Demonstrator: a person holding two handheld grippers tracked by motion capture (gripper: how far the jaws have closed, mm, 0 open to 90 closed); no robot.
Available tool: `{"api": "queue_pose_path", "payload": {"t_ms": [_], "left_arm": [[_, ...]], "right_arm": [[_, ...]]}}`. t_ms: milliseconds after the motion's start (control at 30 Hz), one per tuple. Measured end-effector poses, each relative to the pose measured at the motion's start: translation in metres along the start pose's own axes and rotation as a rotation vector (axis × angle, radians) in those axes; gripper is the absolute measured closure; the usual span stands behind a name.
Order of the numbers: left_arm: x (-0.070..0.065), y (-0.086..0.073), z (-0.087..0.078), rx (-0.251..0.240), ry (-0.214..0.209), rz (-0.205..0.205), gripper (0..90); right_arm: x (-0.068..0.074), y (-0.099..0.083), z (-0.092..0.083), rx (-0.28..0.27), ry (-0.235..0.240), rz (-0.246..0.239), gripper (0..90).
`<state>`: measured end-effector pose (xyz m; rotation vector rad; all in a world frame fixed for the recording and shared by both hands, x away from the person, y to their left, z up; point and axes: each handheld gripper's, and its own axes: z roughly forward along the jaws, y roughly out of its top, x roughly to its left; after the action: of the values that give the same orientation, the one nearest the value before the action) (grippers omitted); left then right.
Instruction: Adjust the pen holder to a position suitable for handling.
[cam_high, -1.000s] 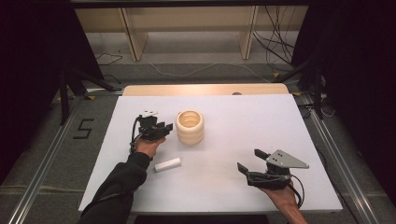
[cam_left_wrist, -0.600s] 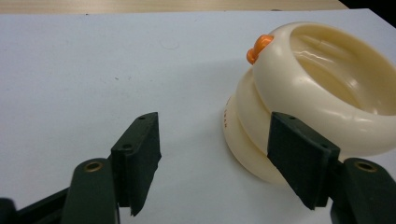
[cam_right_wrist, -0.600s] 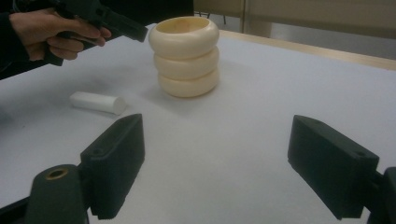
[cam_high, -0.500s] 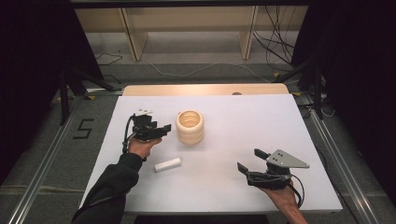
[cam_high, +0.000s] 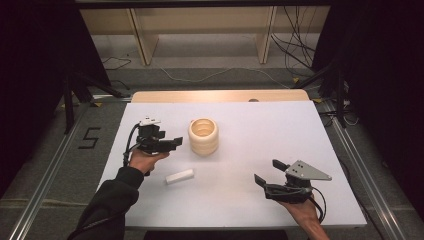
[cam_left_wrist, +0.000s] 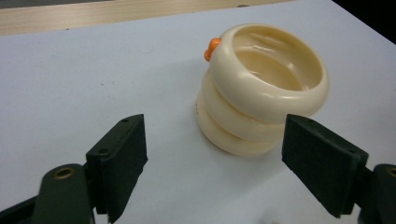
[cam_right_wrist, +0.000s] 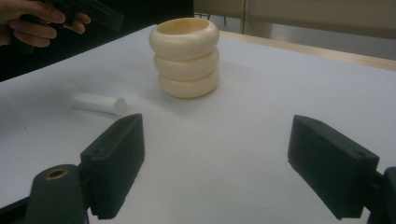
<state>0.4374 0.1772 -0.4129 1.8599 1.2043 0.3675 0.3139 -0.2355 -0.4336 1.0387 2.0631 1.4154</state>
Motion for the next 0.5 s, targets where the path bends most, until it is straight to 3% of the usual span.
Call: {"api": "queue_pose_path", "payload": {"t_ms": [500], "left_arm": [[-0.015, -0.009, -0.012, 0.047, -0.050, 0.104, 17.5]], "right_arm": [[0.001, 0.000, -0.001, 0.000, -0.007, -0.001, 19.4]]}}
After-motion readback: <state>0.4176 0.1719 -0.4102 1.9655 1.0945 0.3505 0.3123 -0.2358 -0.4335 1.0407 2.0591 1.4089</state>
